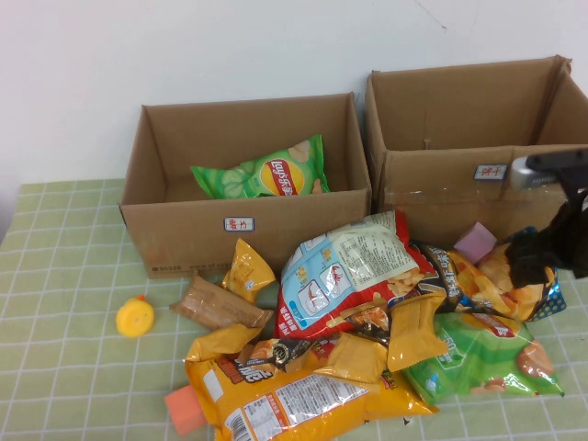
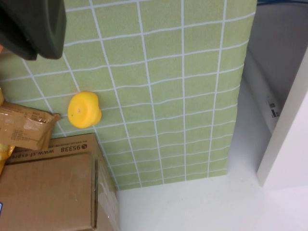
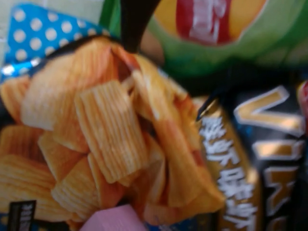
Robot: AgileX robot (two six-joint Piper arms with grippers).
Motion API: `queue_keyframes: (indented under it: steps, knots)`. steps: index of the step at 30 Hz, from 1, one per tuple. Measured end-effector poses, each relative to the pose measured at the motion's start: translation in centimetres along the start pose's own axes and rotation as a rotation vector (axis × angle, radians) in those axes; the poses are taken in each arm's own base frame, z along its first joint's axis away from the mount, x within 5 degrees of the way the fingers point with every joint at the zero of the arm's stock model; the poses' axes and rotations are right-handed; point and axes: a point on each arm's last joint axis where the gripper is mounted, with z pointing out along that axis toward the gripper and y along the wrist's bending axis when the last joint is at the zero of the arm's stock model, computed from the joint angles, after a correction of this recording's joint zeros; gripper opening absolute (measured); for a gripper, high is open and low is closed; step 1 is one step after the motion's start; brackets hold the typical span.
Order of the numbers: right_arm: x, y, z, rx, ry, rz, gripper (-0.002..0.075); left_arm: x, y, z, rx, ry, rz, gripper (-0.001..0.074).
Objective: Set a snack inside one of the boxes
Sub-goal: Pick up the potato chip
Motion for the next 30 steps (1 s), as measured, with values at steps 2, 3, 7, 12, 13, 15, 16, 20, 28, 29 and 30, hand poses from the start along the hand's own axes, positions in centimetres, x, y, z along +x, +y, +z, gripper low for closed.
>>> queue_keyframes:
  steps: [2, 3, 7, 12, 13, 15, 16, 20, 28, 29, 30]
  knots:
    - [0.0, -0.1, 1.4, 0.002, 0.007, 0.035, 0.0638, 0.0, 0.0, 0.0, 0.000, 0.000, 0.000, -0.0002]
    - [-0.1, -0.3, 1.9, 0.003, 0.005, 0.053, 0.0638, 0.0, 0.0, 0.0, 0.000, 0.000, 0.000, -0.0002]
    - [-0.2, -0.7, 3.8, -0.002, -0.008, 0.120, 0.0638, 0.0, 0.0, 0.0, 0.000, 0.000, 0.002, -0.0002]
    - [-0.6, -1.0, 5.2, -0.015, -0.045, 0.172, 0.0638, 0.0, 0.0, 0.0, 0.000, 0.000, 0.002, -0.0002]
    - [-0.6, -1.0, 5.4, -0.017, -0.051, 0.179, 0.0638, 0.0, 0.0, 0.0, 0.000, 0.000, 0.002, -0.0002]
    - [-0.7, -1.0, 5.7, -0.021, -0.057, 0.191, 0.0638, 0.0, 0.0, 0.0, 0.000, 0.000, 0.002, -0.0002]
    - [-0.7, -1.0, 5.9, -0.024, -0.056, 0.197, 0.0638, 0.0, 0.0, 0.0, 0.000, 0.000, 0.002, -0.0002]
    - [-0.5, -1.0, 6.9, -0.030, -0.038, 0.203, 0.0631, 0.0, 0.0, 0.0, 0.000, 0.000, 0.002, -0.0002]
    - [-0.8, -1.2, 7.0, -0.033, -0.042, 0.181, 0.0256, 0.0, 0.0, 0.0, 0.000, 0.000, 0.002, -0.0002]
    - [-0.8, -1.2, 6.9, -0.034, -0.038, 0.179, 0.0208, 0.0, 0.0, 0.0, 0.000, 0.000, 0.002, -0.0002]
    - [-0.8, -1.2, 6.8, -0.034, -0.036, 0.179, 0.0199, 0.0, 0.0, 0.0, 0.000, 0.000, 0.002, -0.0002]
